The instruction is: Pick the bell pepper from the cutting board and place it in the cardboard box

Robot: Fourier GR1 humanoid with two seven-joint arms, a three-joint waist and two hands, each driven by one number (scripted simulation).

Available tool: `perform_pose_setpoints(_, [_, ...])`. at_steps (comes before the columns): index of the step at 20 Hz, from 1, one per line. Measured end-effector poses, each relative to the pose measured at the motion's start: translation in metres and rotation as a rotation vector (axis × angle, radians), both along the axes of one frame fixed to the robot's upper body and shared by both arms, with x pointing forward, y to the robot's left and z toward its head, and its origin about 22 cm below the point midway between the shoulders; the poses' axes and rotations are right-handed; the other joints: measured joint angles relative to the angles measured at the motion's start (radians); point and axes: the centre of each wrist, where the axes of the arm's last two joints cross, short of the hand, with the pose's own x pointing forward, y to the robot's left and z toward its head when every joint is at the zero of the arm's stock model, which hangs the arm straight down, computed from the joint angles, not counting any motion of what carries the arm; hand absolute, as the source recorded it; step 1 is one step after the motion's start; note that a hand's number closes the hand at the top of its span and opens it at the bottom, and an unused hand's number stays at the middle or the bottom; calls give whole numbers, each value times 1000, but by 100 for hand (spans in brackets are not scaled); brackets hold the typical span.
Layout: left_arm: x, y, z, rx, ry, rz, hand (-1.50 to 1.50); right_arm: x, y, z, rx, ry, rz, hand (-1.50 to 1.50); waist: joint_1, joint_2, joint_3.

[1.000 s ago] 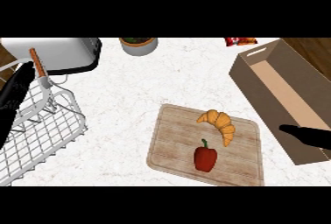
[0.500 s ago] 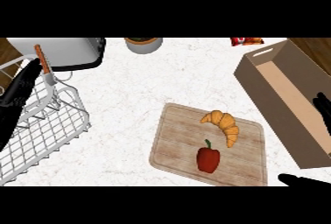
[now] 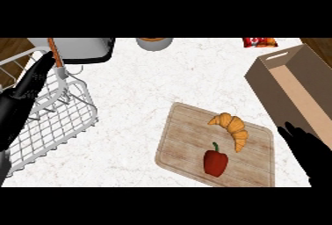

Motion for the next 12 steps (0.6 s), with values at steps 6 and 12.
perform_pose_setpoints(6, [8,-8,1,4,1,-29,0,3,28,0,-104,135,-49,-150,29,2,0])
perform_pose_setpoints(12, [11,-10,-2,3,-2,-39,0,8,58,-13,-100,179,-38,-150,37,-2,3])
